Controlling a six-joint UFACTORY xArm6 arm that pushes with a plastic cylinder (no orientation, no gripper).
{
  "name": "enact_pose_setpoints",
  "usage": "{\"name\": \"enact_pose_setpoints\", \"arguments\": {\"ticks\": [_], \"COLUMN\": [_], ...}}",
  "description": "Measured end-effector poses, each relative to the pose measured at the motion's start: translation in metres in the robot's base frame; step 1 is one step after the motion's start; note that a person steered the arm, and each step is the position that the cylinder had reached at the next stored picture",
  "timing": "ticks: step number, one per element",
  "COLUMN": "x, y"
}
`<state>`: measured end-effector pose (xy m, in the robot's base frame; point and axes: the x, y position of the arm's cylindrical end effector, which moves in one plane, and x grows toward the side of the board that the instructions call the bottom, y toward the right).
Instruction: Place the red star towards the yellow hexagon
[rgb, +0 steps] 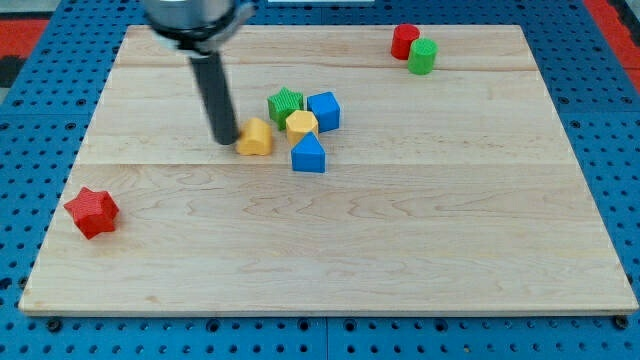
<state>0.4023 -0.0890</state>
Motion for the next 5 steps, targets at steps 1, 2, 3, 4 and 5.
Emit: {"name": "enact_pose_setpoints", "arguments": {"ticks": [1,2,3,4,5], "x": [0.000,0.021,0.043,0.056,0.076], "y": [0.024,-0.034,-0.093,-0.153,-0.204]}}
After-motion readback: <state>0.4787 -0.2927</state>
